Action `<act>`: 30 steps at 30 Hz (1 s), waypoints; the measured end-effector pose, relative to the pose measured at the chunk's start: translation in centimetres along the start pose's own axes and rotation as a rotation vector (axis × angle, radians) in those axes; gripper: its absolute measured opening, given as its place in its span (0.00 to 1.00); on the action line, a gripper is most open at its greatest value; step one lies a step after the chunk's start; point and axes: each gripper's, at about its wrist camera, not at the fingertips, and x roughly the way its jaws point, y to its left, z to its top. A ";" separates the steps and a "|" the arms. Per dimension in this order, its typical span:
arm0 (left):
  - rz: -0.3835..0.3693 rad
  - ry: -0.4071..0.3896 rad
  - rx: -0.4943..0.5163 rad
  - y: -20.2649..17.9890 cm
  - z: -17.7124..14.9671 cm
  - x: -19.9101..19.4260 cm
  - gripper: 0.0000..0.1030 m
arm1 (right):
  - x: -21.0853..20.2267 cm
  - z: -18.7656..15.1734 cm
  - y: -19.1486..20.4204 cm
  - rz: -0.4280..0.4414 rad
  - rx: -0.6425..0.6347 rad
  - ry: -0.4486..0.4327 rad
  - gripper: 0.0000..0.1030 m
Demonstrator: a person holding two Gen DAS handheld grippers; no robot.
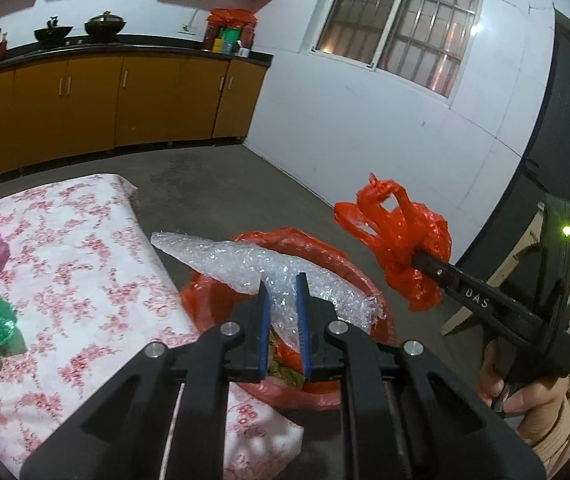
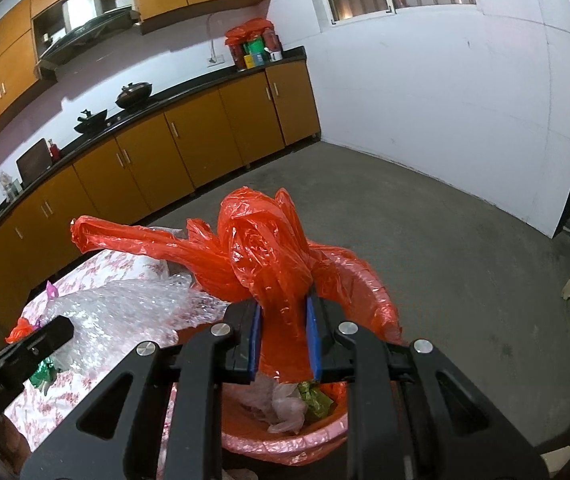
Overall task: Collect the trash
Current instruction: 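Carry both bags over the red basket and open both tools to drop them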
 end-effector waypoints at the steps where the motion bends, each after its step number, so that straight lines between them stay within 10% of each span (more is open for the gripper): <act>1: -0.003 0.003 0.004 -0.2 -0.1 0.2 0.13 | 0.1 0.0 -0.2 -0.002 0.004 0.001 0.19; 15: -0.016 0.090 0.020 -1.3 -1.4 5.5 0.17 | 2.4 0.5 -1.1 -0.010 0.061 0.030 0.20; 23: 0.022 0.112 -0.007 0.1 -2.3 5.9 0.41 | 3.6 -0.2 -1.5 -0.011 0.087 0.057 0.53; 30: 0.109 0.089 -0.022 2.4 -3.0 3.8 0.52 | 3.4 -0.3 -1.7 -0.029 0.082 0.055 0.55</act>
